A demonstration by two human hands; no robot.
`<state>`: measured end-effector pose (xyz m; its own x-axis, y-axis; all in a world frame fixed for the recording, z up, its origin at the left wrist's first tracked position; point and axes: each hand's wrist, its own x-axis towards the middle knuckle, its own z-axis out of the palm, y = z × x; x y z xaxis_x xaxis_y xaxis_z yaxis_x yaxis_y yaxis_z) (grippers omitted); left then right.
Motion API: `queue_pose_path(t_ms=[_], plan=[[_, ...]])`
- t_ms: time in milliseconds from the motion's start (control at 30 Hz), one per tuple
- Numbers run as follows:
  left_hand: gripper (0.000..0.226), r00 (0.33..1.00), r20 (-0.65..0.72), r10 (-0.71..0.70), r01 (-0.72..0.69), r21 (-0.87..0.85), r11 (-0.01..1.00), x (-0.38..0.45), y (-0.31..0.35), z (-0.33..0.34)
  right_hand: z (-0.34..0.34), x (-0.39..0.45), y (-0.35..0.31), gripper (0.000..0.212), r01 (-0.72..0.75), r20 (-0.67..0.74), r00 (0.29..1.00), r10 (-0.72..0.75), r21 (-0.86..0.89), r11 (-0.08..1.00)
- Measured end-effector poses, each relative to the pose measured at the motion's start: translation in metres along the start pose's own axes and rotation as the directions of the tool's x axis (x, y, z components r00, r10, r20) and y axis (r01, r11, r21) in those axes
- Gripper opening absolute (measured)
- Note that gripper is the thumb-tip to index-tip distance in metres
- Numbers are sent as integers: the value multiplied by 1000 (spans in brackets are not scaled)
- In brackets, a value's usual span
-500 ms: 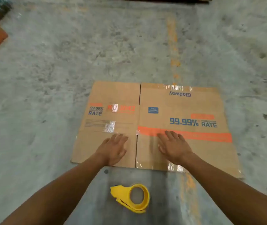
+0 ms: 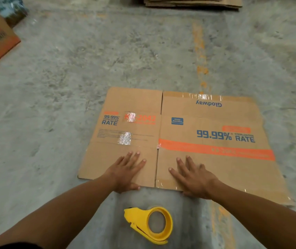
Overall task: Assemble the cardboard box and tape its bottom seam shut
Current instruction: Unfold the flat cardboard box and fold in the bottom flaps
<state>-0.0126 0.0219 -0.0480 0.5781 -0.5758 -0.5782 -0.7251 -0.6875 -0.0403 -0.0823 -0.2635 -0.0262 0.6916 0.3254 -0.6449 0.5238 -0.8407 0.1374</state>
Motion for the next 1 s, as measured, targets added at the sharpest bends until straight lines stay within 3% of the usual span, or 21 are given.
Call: queue_pose_path(t_ms=[100, 233, 367, 433, 500, 567, 633, 767, 867, 1000], plan=[[97, 1000, -5, 9, -9, 0, 1000, -4, -2, -6, -4, -9, -6, 59, 38, 17, 999, -38, -31, 999], [94, 998, -50, 29, -32, -69, 997, -13, -15, -24, -22, -21, 5, 67, 57, -17, 998, -57, -7, 998], [117, 971, -192, -144, 108, -186, 977, -28, -38, -54, -52, -24, 25, 69, -23, -105, 994, 32, 84, 996], [109, 901, -302, -313, 247, -237, 940, -34, -44, -67, -70, -25, 31, 64, -56, -185, 980, 75, 104, 993], [94, 780, -386, -493, 365, -359, 859, -37, -45, -78, -91, -29, 37, 57, -112, -310, 943, 124, 56, 992], [86, 660, -395, -639, 381, -557, 738, -37, -42, -91, -113, -37, 40, 51, -154, -379, 909, 171, 74, 985], [81, 598, -371, -710, 347, -679, 647, -38, -42, -103, -131, -47, 40, 48, -176, -381, 903, 198, 93, 980], [56, 598, -519, -611, 399, -469, 788, -49, -58, -130, -151, -71, 46, 45, -224, -411, 875, 257, 126, 966], [53, 601, -615, -510, 374, -347, 860, -60, -64, -162, -154, -85, 52, 42, -254, -453, 842, 294, 148, 956], [51, 564, -712, -418, 375, -229, 898, -65, -58, -205, -141, -101, 69, 38, -277, -582, 722, 373, 251, 927]])
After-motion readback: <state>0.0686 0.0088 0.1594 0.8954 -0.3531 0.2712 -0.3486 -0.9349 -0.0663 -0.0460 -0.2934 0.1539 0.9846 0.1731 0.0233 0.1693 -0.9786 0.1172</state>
